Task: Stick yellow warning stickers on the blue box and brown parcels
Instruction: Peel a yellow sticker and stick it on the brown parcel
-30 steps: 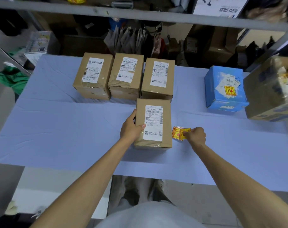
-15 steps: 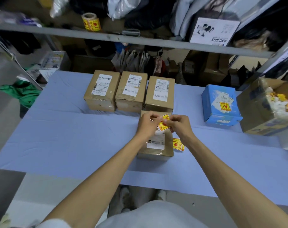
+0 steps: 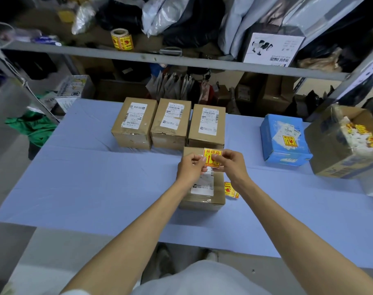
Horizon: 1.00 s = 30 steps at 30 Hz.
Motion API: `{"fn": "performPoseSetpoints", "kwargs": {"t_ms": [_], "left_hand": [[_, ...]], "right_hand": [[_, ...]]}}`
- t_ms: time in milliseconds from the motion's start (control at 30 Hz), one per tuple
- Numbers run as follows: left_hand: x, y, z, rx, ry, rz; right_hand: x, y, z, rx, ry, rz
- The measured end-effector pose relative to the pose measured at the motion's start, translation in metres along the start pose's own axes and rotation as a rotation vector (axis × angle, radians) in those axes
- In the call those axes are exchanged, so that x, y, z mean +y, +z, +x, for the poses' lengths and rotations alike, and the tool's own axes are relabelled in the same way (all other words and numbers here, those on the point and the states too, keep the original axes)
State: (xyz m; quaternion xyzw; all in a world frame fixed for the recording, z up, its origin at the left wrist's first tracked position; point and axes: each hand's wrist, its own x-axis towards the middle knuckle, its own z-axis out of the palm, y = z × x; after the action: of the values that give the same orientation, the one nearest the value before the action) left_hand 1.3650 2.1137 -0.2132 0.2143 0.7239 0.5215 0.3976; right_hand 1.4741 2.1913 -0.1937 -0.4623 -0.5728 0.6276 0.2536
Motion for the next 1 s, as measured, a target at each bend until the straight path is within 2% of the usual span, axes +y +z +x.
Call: {"fn": "performPoseSetpoints", "kwargs": {"t_ms": [133, 267, 467, 700, 1000], "left_hand": [[-0.001, 0.000, 0.001, -0.054, -0.010, 0.024], [0.000, -0.001, 0.003, -0.009, 0.020, 0.029], [0.001, -0.001, 0.003, -0.090, 0.004, 0.004], [0.008, -0.009, 0.008, -0.102, -0.018, -0.060], [0.011, -0.013, 0.006, -0.225, -0.006, 0.005]], "right_hand": [[0.002, -0.004, -0.002, -0.034, -0.033, -0.030], [0.003, -0.007, -0.001, -0.109, -0.013, -0.068], [0.004, -0.006, 0.002, -0.002, -0.020, -0.037], [0.003, -0.010, 0.006, -0.105, -0.060, -0.164], [0.001, -0.012, 0.019, 0.037, -0.060, -0.167]]}}
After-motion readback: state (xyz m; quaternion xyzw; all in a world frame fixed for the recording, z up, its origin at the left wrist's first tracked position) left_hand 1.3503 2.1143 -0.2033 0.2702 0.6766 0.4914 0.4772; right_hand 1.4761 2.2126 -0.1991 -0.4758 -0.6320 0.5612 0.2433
